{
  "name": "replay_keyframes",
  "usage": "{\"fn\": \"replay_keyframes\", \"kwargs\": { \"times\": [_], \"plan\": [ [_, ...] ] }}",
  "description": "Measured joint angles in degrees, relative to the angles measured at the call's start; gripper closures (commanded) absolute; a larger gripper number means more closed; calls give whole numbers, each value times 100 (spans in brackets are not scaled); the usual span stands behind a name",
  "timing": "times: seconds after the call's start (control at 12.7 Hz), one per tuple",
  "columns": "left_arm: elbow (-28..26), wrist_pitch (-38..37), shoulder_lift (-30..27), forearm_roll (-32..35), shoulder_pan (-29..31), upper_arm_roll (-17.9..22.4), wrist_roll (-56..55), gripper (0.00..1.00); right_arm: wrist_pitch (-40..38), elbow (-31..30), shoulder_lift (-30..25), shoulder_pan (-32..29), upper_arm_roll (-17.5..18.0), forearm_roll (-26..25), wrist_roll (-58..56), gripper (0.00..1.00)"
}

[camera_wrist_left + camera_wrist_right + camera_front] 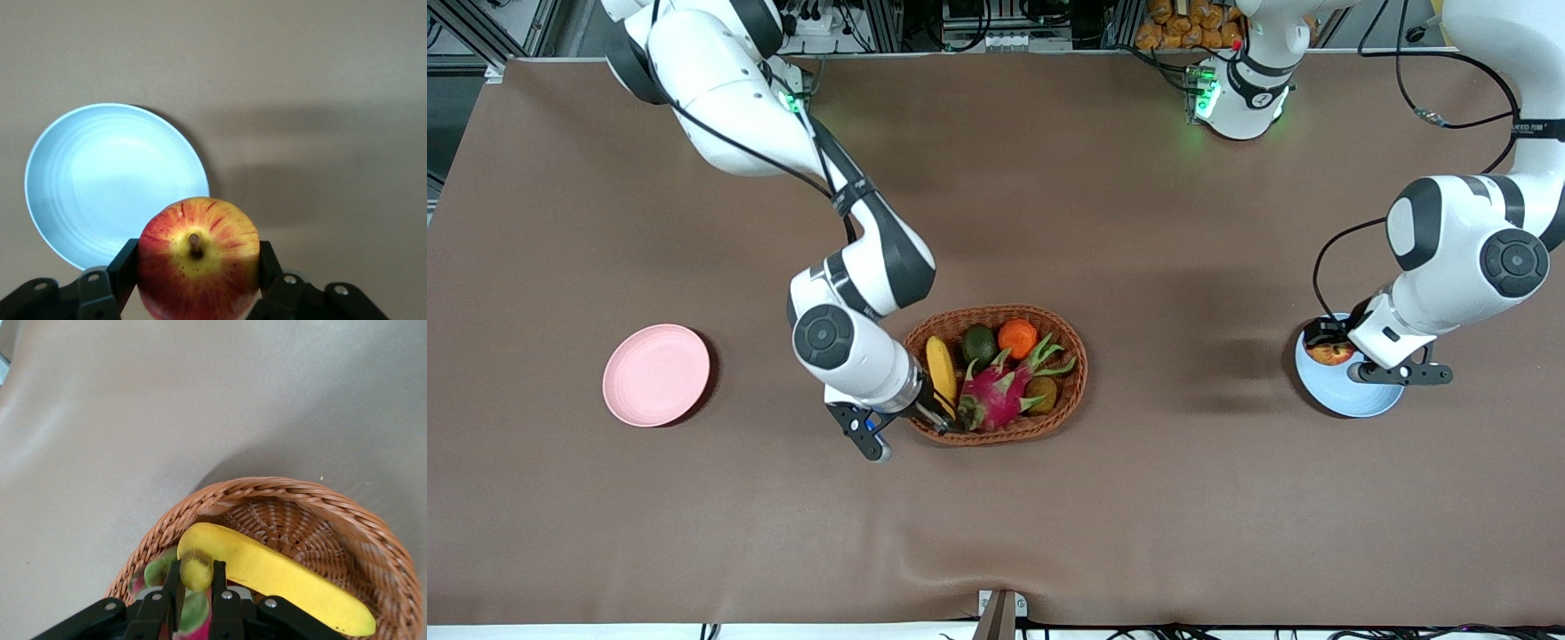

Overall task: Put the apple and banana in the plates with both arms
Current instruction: 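Lower the apple onto the blue plate while the right gripper carries the banana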

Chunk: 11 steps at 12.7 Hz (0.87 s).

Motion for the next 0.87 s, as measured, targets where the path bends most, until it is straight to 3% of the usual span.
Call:
{"fn": "replay_keyframes", "kwargs": {
  "times": [0.31, 0.55, 0.63, 0.71, 0.79, 0.87],
  "plan": [
    [-95, 630, 396, 41, 300, 8, 445, 100, -188, 23, -350, 25, 0, -101, -18, 100],
    [-114, 958, 658, 474, 644, 9, 657, 100, -497, 32, -675, -11, -43, -135, -462, 100],
    [-116, 1065, 755, 527, 766, 10, 780, 95, -644, 32, -765, -79, -73, -138, -671, 100],
    [-115, 1154, 869, 538, 880, 9, 932, 64, -830, 31, -857, -224, -101, -142, -942, 100],
    [-113, 1214, 954, 539, 944, 8, 1025, 1, -1030, 31, -922, -432, -115, -145, -1269, 100],
    [-111, 1240, 998, 539, 962, 6, 1043, 0, -1240, 28, -974, -694, -124, -147, -1663, 100]
  ]
}}
